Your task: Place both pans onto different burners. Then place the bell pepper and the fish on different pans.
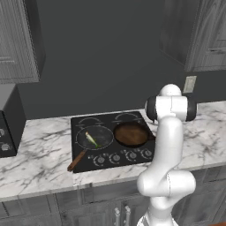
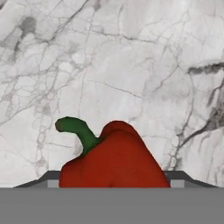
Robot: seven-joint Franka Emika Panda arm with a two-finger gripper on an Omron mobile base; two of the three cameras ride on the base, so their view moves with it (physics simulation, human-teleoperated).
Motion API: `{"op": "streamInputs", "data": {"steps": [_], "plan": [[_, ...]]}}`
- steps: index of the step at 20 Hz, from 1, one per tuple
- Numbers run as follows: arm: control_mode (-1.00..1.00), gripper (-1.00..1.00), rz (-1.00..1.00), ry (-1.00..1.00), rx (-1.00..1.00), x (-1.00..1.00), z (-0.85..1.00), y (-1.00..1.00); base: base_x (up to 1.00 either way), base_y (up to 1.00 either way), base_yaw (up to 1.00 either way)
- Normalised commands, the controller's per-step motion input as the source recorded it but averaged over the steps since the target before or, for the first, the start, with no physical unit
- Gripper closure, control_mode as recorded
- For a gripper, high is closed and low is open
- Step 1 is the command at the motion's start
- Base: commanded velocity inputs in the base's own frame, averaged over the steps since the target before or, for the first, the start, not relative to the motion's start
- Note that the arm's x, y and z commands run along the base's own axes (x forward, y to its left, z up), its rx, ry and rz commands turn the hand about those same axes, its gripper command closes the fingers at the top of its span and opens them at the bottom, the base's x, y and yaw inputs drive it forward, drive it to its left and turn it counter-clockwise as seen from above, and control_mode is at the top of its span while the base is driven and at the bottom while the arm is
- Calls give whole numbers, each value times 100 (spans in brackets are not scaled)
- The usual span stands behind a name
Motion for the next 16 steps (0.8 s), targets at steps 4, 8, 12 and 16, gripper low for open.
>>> {"op": "streamInputs", "data": {"steps": [4, 8, 12, 16], "plan": [[-100, 100, -1, -1, 0, 0, -2, 0, 0, 0, 0], [-100, 100, -1, -2, 0, 0, 1, -1, 0, 0, 0], [-100, 100, 0, -13, 0, -13, 33, 3, 0, 0, 0], [-100, 100, 0, -18, -1, -31, 58, 15, 0, 0, 0]]}}
